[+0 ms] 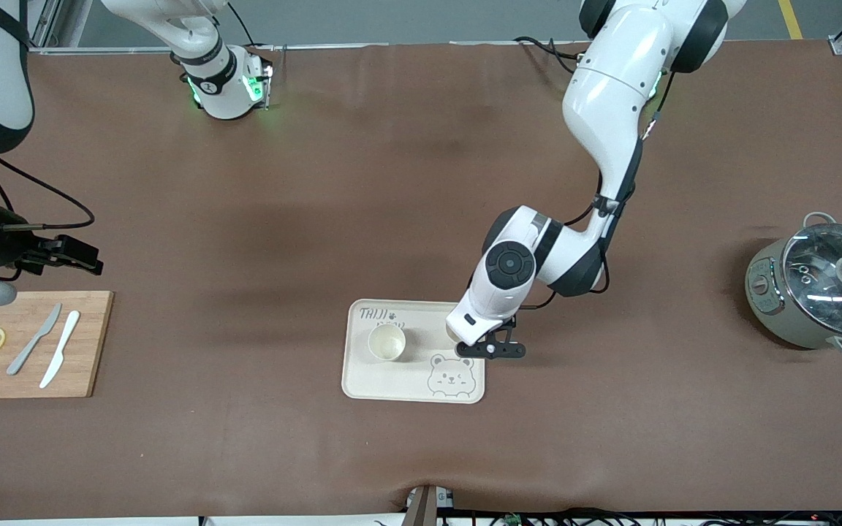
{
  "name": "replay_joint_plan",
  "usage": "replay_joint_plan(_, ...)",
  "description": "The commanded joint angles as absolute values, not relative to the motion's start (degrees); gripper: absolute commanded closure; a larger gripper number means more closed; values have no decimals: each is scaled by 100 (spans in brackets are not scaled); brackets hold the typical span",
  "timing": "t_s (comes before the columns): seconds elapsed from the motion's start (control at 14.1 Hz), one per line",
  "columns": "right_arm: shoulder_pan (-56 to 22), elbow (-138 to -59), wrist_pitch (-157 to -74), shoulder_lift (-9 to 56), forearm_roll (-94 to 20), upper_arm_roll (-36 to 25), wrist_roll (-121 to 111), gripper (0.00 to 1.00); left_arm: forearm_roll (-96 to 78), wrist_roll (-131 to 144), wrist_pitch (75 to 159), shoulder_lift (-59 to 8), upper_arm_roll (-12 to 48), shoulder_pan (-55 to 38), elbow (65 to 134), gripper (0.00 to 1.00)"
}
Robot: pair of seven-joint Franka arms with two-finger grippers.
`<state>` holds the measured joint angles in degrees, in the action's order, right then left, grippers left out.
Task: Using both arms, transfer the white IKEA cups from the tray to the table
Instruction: 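Carry the white cup with the left gripper toward the pot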
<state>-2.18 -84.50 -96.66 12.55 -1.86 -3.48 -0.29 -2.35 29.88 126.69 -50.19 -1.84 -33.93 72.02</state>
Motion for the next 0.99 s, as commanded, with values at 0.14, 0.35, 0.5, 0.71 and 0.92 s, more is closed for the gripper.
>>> replay_joint_plan(0.14,-229,-8446,-9677,1248,-255,-352,-35,0,-404,3147,11823,-4370,-255,-3314,7259,100)
replay_joint_plan(0.35,-229,-8455,-9668,1239,-255,-352,-35,0,-431,3067,11347,-3834,-237,-2963,7574,100)
replay_joint_plan(0.5,-229,-8455,-9668,1239,-255,-352,-44,0,-431,3033,11355,-3351,-229,-2744,8118,100)
replay_joint_plan(0.71,-228,-8446,-9668,1248,-255,-360,-44,0,-431,2725,11653,-2621,-220,-2365,9146,100)
replay_joint_plan(0.92,-229,-8464,-9677,1248,-255,-352,-44,0,-439,2611,12329,-2155,-211,-1970,10043,100)
